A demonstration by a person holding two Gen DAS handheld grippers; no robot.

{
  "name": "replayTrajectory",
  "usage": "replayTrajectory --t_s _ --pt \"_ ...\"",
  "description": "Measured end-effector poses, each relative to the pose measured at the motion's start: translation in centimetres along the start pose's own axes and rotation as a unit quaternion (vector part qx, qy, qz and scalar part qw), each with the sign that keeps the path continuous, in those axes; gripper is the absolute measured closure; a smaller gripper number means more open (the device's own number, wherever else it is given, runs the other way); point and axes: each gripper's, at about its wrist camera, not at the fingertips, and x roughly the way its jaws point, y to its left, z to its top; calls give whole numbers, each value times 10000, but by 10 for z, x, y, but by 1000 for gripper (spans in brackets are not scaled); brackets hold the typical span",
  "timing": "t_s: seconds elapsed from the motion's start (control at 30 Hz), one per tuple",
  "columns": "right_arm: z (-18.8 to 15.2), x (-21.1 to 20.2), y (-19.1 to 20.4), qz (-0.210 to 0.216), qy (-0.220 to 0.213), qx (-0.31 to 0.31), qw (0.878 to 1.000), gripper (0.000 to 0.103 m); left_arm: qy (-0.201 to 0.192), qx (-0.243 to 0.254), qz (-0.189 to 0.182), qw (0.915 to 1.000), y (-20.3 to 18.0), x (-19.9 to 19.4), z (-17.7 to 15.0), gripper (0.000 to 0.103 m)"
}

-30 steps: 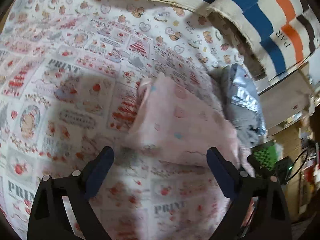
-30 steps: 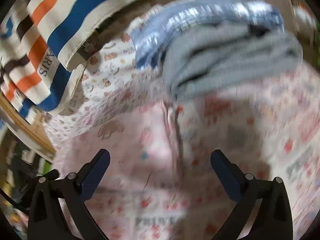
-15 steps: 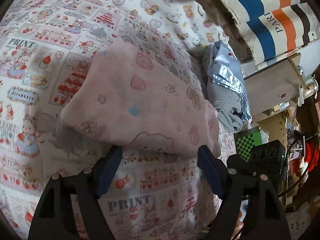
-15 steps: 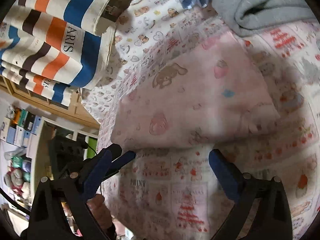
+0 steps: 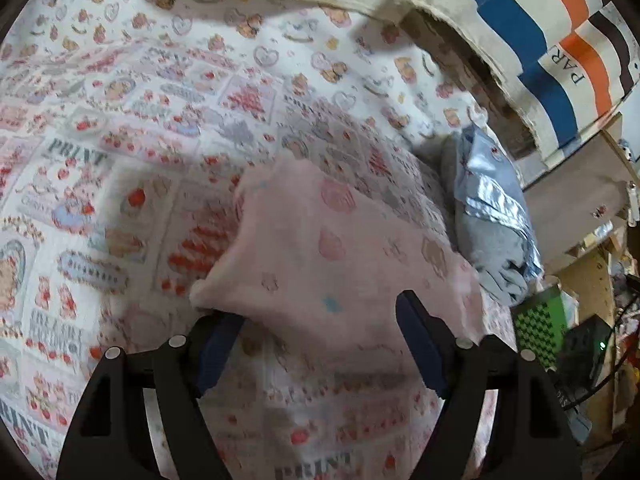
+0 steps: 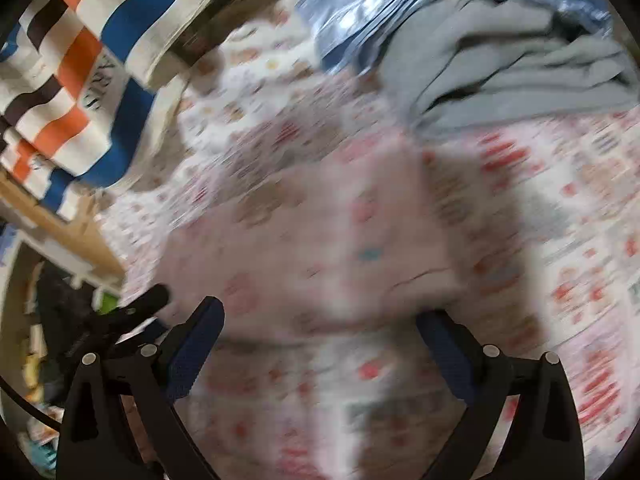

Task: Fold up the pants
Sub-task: 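Close both grippers on the pink bundle and lift it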

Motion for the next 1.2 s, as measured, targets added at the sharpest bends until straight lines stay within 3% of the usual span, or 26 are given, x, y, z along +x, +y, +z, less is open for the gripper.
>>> replayTrajectory --t_s 0.07,0.23,0.3,0.37,0.47,0.63,0.7,0.8,0.9,0.97,1.1,1.13,1.2 --pt "3 1 -4 64 -134 -55 9999 5 -125 168 180 9996 -4 3 1 25" --pt "13 7 -15 847 8 124 9963 5 -129 333 275 9990 -7 9 5 24" --pt "15 10 -19 1182 82 300 9925 7 -184 259 249 9992 -5 10 7 24" --pt "15 12 -17 1171 74 351 9925 14 -223 218 255 9992 -5 12 8 24" --pt "16 14 -16 986 -22 365 9945 26 -319 339 346 9983 -8 16 9 24" --pt "19 16 -10 223 -294 130 9992 53 -536 412 678 9954 -5 17 13 24" --pt "19 14 -12 65 -371 125 9992 53 -616 285 810 9944 3 14 17 25" --pt "19 9 -17 -296 -526 20 9982 52 -536 283 715 9956 10 13 23 29" --pt "22 9 -18 -88 -405 -114 9991 42 -442 472 731 9952 8 18 25 52" --pt "26 13 -14 -99 -348 -138 9992 35 -261 567 482 9969 7 23 25 72" --pt "31 22 -4 -562 -500 -455 9961 35 -135 1030 478 9934 -1 26 24 70" --pt "33 26 -1 -828 -535 -598 9933 35 -131 1129 507 9922 -3 27 23 64" --pt "36 29 1 -924 -556 -685 9918 35 -72 1254 429 9911 -8 28 22 55"
